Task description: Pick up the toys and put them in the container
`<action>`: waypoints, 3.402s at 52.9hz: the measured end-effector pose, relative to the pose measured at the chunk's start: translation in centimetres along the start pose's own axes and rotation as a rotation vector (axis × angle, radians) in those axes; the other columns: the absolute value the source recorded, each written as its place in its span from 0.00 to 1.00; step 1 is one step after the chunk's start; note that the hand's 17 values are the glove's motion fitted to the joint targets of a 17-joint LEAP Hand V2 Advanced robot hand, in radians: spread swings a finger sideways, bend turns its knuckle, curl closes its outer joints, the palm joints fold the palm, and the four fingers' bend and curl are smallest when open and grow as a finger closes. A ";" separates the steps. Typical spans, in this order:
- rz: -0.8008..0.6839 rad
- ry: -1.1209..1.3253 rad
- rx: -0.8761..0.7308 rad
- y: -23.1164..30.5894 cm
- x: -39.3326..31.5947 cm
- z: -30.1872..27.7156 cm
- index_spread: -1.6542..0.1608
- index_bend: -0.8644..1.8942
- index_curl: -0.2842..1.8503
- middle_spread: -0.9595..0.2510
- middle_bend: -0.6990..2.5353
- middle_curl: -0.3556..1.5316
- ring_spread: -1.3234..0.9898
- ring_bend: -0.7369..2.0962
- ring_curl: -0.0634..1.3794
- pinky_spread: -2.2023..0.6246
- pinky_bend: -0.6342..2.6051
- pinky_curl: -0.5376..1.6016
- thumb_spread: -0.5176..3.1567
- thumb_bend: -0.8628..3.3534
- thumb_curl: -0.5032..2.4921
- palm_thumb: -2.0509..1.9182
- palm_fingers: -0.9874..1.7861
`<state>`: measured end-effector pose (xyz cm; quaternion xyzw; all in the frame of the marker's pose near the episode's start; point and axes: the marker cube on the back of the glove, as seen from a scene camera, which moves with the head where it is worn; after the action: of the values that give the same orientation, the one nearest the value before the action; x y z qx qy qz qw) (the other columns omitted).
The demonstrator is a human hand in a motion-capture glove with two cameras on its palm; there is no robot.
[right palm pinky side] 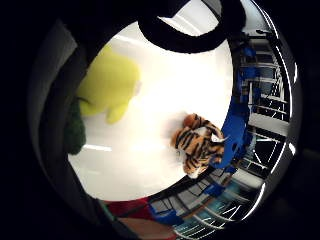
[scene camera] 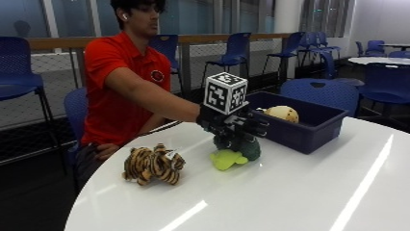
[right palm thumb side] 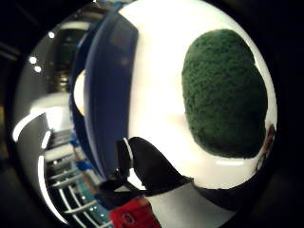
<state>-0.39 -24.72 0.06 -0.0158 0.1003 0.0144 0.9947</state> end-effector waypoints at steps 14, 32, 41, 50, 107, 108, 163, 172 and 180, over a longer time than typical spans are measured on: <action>0.012 0.018 -0.096 -1.1 0.4 2.7 0.75 0.31 0.19 0.75 0.25 0.33 0.56 0.32 0.24 0.82 0.55 0.44 0.39 0.19 0.25 0.50 0.26; -0.009 0.079 -0.134 -1.8 1.5 4.2 0.72 0.35 0.17 0.75 0.27 0.33 0.55 0.45 0.31 0.80 0.56 0.44 0.43 0.20 0.26 0.52 0.34; 0.003 0.051 -0.118 -1.8 1.6 4.2 0.70 0.37 0.18 0.72 0.29 0.35 0.53 0.47 0.32 0.79 0.55 0.43 0.45 0.20 0.27 0.53 0.37; 0.011 0.046 -0.088 -1.5 1.4 4.1 0.68 0.38 0.20 0.65 0.34 0.37 0.47 0.50 0.33 0.74 0.52 0.41 0.49 0.21 0.28 0.55 0.44; 0.078 -0.081 0.129 -0.6 0.7 -4.7 0.67 0.48 0.34 0.33 0.48 0.70 0.37 0.73 0.54 0.64 0.53 0.48 0.33 0.26 0.49 0.70 0.65; 0.075 -0.085 0.134 -0.6 0.5 -5.6 0.67 0.48 0.35 0.32 0.48 0.70 0.37 0.73 0.55 0.64 0.54 0.48 0.33 0.26 0.49 0.70 0.65; -0.326 -0.054 0.147 -0.8 -27.4 -14.4 0.64 0.41 0.57 0.27 0.47 0.84 0.38 0.76 0.55 0.64 0.58 0.50 0.28 0.24 0.60 0.68 0.56; -0.262 0.067 0.055 -0.3 -25.2 -13.7 0.68 0.33 0.47 0.41 0.32 0.73 0.45 0.60 0.47 0.71 0.59 0.50 0.38 0.18 0.51 0.55 0.19; -0.279 0.001 0.051 0.9 -22.4 -13.1 0.73 0.32 0.39 0.58 0.26 0.64 0.52 0.45 0.36 0.78 0.54 0.46 0.41 0.18 0.43 0.49 0.19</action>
<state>-24.96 -24.82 -8.32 -0.0042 0.0982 -0.1265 0.9871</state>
